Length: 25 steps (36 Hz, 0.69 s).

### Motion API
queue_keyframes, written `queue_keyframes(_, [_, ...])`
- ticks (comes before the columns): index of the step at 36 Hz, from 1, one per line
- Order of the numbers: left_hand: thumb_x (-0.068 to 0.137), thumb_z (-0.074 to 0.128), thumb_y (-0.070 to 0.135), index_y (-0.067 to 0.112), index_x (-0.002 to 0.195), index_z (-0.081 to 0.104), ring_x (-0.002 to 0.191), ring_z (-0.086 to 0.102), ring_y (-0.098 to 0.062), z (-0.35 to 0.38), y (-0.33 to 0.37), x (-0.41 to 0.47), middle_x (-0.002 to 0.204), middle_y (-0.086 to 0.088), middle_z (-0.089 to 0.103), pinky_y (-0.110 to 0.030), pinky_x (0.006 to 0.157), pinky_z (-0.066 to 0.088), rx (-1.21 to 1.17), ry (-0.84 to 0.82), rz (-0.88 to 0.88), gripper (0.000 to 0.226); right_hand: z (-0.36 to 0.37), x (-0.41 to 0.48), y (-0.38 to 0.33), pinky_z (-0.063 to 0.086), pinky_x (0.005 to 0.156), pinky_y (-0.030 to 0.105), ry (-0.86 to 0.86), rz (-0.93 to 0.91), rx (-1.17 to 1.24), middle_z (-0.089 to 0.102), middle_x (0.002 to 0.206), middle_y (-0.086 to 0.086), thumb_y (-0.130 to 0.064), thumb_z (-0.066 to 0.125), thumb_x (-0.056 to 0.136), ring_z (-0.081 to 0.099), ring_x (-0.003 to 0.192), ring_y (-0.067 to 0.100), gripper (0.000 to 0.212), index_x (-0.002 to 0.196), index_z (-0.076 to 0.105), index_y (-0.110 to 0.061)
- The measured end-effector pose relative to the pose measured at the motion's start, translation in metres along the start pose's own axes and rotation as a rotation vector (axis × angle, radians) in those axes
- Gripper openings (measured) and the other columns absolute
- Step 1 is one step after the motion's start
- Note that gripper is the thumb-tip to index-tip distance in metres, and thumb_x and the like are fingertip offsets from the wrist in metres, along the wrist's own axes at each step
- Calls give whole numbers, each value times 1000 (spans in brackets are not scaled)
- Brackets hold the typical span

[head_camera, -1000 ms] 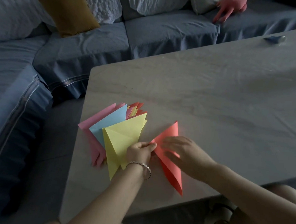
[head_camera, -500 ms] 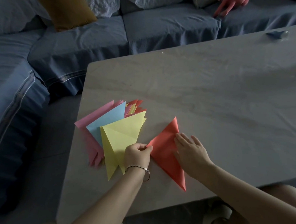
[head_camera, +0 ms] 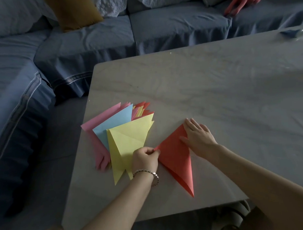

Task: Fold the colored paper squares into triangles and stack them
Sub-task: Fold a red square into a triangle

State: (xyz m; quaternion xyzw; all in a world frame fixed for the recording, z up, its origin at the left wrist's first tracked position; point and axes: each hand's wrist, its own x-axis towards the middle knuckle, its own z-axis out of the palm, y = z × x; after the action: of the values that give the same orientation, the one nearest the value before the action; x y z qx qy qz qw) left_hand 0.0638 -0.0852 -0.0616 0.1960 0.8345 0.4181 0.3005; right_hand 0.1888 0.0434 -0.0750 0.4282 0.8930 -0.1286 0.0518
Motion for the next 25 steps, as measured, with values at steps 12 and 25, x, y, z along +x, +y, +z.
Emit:
queue_keyframes(12, [74,72,19,19,64,62,66,58,-18,2,-2,2,66,1,62,-22,64,40,40,16,13,14,10,-68,0,-15,112,35,-208,-134,-23,-26,149,3,-83,42,61,-27,135,13,126,145,-13,-6])
queue_keyframes(25, [80,68,14,9,82,66,72,53,-14,-7,41,29,76,1,61,-20,63,35,368,-120,411,6,-4,-96,16,-8,108,19,-94,-177,292,-5,155,-9,-98,19,43,-16,130,-5,129,147,1,-24])
